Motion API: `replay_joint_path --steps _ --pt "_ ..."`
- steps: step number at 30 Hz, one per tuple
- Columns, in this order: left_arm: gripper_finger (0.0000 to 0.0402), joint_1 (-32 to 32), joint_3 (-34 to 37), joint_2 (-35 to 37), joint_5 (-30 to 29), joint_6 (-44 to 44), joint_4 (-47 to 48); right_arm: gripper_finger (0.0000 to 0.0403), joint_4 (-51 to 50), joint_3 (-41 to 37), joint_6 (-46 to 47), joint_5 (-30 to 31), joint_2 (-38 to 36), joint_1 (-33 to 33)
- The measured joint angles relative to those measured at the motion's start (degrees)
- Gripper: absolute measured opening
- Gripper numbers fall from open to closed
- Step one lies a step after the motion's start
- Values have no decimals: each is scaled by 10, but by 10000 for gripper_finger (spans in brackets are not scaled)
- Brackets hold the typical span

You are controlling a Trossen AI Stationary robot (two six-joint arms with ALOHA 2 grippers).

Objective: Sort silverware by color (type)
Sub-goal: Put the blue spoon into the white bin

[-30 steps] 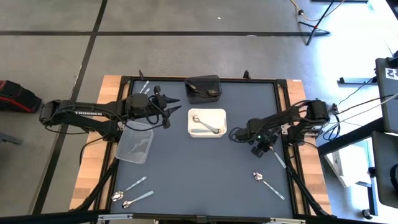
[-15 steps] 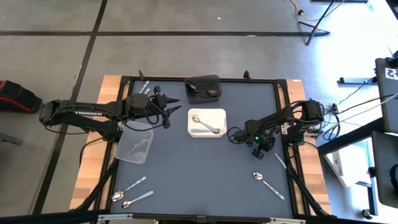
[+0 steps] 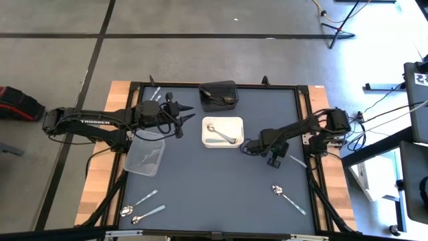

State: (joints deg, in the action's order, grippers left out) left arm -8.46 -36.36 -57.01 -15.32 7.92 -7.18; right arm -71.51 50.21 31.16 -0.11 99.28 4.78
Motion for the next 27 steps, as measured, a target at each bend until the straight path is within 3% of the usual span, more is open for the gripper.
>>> replay_joint_path --steps 5,14,18,27 --pt "121 0 0 0 24 0 0 3 -39 96 -13 44 -34 20" --pt "121 0 0 0 45 2 0 2 -34 295 -90 189 -62 28" --pt "121 0 0 0 45 2 -1 3 52 337 -167 248 -62 23" --pt "121 0 0 0 43 2 3 4 324 312 -336 246 -62 -11"
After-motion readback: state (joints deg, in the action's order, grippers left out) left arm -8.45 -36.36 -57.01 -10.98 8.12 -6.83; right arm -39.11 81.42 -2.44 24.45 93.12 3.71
